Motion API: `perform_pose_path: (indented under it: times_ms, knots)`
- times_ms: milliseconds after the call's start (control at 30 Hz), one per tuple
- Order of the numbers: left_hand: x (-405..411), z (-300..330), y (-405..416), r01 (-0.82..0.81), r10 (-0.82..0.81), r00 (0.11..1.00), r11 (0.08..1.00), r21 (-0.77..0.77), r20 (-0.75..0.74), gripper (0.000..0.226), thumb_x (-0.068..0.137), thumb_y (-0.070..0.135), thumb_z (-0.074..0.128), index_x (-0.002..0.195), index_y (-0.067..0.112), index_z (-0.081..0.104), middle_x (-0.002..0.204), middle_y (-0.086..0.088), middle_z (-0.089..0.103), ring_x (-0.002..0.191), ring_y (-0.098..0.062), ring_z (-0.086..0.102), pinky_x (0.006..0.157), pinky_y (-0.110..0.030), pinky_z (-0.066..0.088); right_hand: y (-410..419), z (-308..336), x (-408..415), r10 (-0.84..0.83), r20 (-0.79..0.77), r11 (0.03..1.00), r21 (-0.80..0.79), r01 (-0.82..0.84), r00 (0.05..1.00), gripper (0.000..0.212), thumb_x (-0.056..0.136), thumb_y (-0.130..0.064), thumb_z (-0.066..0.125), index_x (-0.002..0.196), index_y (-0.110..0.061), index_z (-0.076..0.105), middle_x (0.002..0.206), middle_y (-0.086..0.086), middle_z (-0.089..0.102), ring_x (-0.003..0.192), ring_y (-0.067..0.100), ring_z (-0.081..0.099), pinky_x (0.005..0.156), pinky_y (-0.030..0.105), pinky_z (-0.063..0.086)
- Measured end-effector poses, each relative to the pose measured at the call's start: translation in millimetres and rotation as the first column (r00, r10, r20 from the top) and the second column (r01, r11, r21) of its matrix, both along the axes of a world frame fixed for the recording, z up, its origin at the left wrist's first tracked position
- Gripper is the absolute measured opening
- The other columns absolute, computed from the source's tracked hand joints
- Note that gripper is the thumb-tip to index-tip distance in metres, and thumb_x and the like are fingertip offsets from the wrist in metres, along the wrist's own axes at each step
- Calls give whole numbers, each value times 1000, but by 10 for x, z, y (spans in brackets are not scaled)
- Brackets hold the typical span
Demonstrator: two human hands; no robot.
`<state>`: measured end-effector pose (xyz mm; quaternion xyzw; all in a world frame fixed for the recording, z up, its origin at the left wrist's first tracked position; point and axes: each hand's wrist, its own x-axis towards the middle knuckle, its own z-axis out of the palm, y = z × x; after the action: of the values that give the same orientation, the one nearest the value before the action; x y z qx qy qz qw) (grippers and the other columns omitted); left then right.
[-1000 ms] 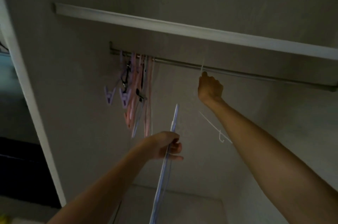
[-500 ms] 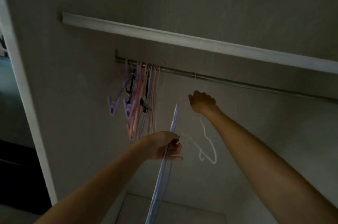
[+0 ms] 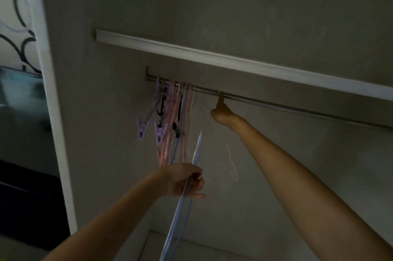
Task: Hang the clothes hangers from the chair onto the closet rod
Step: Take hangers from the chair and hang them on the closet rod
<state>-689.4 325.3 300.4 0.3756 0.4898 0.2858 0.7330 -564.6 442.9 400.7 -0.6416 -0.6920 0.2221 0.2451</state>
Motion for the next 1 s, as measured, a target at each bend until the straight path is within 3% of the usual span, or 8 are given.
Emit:
perform_pose_path:
  times_ms: [100, 167, 267, 500, 667, 767, 867, 1000]
  knots:
    - [-78, 10, -43, -5, 5, 1000, 1000, -3, -10, 35, 99, 13, 41, 64, 9, 45, 53, -5, 52, 36, -9, 56, 51, -29, 57, 40, -49, -193, 18, 0, 1000, 14, -18, 1000, 82, 94, -8, 39, 145, -20, -25, 157, 19, 10, 128, 36, 43, 71, 27, 44]
    - [-117, 16, -57, -13, 13, 1000, 1000, -7, -21, 35, 99, 13, 41, 64, 9, 45, 56, -5, 50, 35, -9, 56, 49, -29, 57, 47, -81, -318, 77, -5, 997, 7, -77, 997, 81, 95, -8, 39, 146, -20, -23, 158, 15, 9, 135, 34, 37, 83, 31, 46]
    - [-150, 8, -67, 0, 0, 1000, 1000, -10, -21, 33, 99, 14, 39, 66, 9, 44, 58, -6, 47, 35, -9, 55, 50, -28, 57, 64, -144, -488, 189, -76, 982, -10, -190, 979, 77, 96, -5, 39, 149, -15, -16, 159, 8, 0, 144, 26, 20, 113, 28, 26]
    - [-275, 83, -96, 20, -20, 1000, 1000, -21, -15, 32, 99, 14, 39, 68, 8, 45, 52, -6, 55, 38, -10, 58, 47, -26, 57, 59, -126, -364, 226, -29, 974, -9, -227, 974, 73, 94, 3, 34, 151, -18, -7, 159, 8, 3, 145, 24, 16, 112, 27, 26]
    - [-383, 205, -339, 115, -116, 988, 993, -14, -105, 40, 102, 19, 30, 67, 9, 46, 55, -5, 68, 48, -13, 68, 64, -31, 55, -372, -507, 3, 116, 116, 991, -79, -107, 987, 47, 97, -9, 34, 144, -3, 30, 148, 15, 35, 129, 29, 44, 99, 29, 39]
    - [-407, 155, -512, 160, -166, 975, 986, -51, -145, 42, 102, 22, 27, 65, 10, 45, 66, -10, 73, 58, -18, 72, 79, -35, 49, -756, -891, 245, 100, 29, 940, -331, -85, 995, 33, 98, -11, 36, 128, -2, 47, 117, 17, 57, 76, 22, 61, 63, 27, 45]
    - [-401, -9, -667, 259, -266, 945, 964, -60, -189, 41, 102, 26, 27, 66, 14, 45, 76, -5, 76, 69, -14, 73, 87, -33, 47, -1188, -1194, 404, 188, -20, 805, -570, -165, 982, 21, 100, -16, 35, 112, -8, 50, 87, 4, 59, 70, 15, 59, 64, 26, 48]
    - [-280, -355, -890, 354, -366, 923, 929, -108, -120, 36, 101, 28, 29, 73, 17, 49, 83, 2, 76, 79, -10, 73, 86, -30, 47, -1764, -1536, 384, 273, -263, 609, -698, -377, 926, 23, 101, -21, 36, 94, -11, 55, 83, -1, 65, 73, 11, 64, 70, 24, 50]
